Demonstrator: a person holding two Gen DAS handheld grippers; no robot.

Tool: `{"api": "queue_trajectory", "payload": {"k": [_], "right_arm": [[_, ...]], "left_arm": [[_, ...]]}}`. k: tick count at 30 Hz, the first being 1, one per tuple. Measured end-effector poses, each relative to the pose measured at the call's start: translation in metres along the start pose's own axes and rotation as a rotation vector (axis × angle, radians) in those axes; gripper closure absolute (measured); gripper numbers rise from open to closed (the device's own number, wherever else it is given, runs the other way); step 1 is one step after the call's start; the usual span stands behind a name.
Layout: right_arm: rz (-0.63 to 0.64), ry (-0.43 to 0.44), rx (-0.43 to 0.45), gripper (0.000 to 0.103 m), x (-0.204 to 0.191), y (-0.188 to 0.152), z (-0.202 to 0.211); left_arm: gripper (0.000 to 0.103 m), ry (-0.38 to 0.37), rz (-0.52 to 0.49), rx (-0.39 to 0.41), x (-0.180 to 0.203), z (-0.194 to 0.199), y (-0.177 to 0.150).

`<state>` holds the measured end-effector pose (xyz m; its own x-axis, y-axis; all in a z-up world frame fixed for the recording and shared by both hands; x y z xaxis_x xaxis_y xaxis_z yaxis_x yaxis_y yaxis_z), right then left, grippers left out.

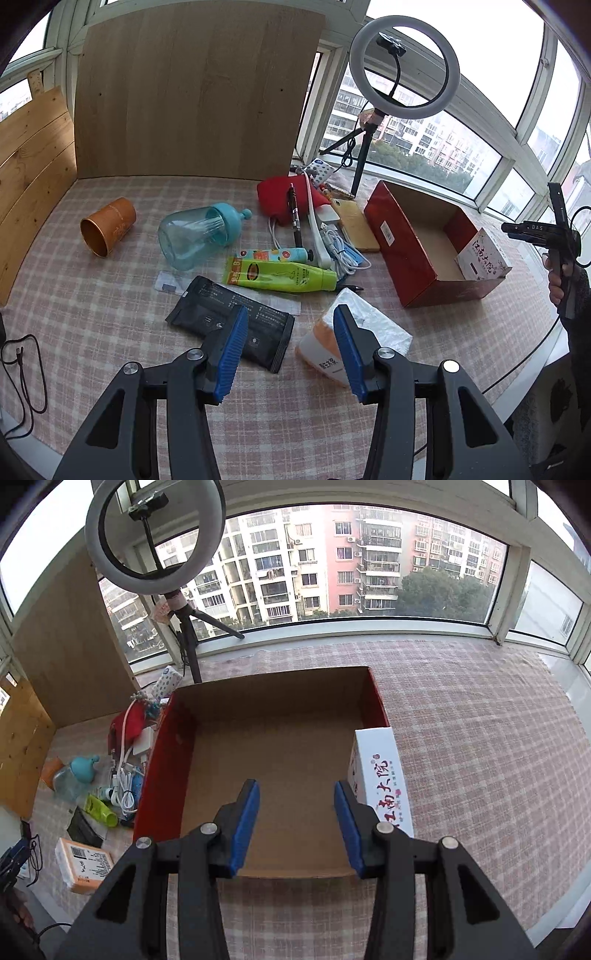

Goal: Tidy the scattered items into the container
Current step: 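Grasp the white-and-orange tissue pack with the right tool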

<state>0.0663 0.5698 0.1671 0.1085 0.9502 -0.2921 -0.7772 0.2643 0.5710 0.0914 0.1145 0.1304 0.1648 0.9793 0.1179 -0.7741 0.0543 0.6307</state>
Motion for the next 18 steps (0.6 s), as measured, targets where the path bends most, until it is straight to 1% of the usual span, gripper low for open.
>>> {"api": "queue_trajectory", "payload": {"k": [1,2,4,7,9,10,13,16,18], "right_arm": [[0.007,0.053,0.005,0.06,-0.015,-0.011,0.003],[0.019,0.101,0.003,0.055,-0.031,-0.024,0.004],[0.062,0.187,-0.025,0.053,-0.066,-0.052,0.0],[0.14,0.288,-0.091,0.053,-0.12,-0.094,-0.018],[0.199,0.336,-0.132,0.046,-0.154,-0.121,-0.033],[0.23,0.344,-0.146,0.041,-0.17,-0.134,-0.04],[0.329,0.366,-0.186,0.041,-0.217,-0.171,-0.061],[0.45,0.346,-0.185,0.039,-0.249,-0.192,-0.078],[0.495,0.323,-0.177,0.039,-0.258,-0.199,-0.086]], "left_arm": [[0.058,-0.014,-0.014,-0.009,0.002,-0.003,-0.002],[0.058,-0.029,-0.029,-0.018,0.003,-0.007,-0.005],[0.058,-0.055,-0.054,-0.032,0.004,-0.013,-0.009],[0.058,-0.09,-0.096,-0.046,0.003,-0.021,-0.014],[0.058,-0.106,-0.128,-0.052,0.002,-0.024,-0.015],[0.058,-0.119,-0.143,-0.056,0.001,-0.026,-0.015],[0.058,-0.169,-0.184,-0.068,0.001,-0.029,-0.013],[0.058,-0.216,-0.217,-0.077,0.003,-0.035,-0.012],[0.058,-0.239,-0.233,-0.088,0.005,-0.041,-0.013]]}}
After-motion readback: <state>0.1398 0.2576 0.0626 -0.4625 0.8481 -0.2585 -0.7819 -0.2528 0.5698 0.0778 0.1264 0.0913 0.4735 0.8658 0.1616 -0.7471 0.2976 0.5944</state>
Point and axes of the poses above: each gripper's, at about its wrist camera, not at the fingertips, and z roughly against the way its jaws point, x to its right, y to its top, the point moved 3 cm from there along -z, roughly the way its jaws point, and after that the axes turned 9 degrees about y, right-handed, at the moved point
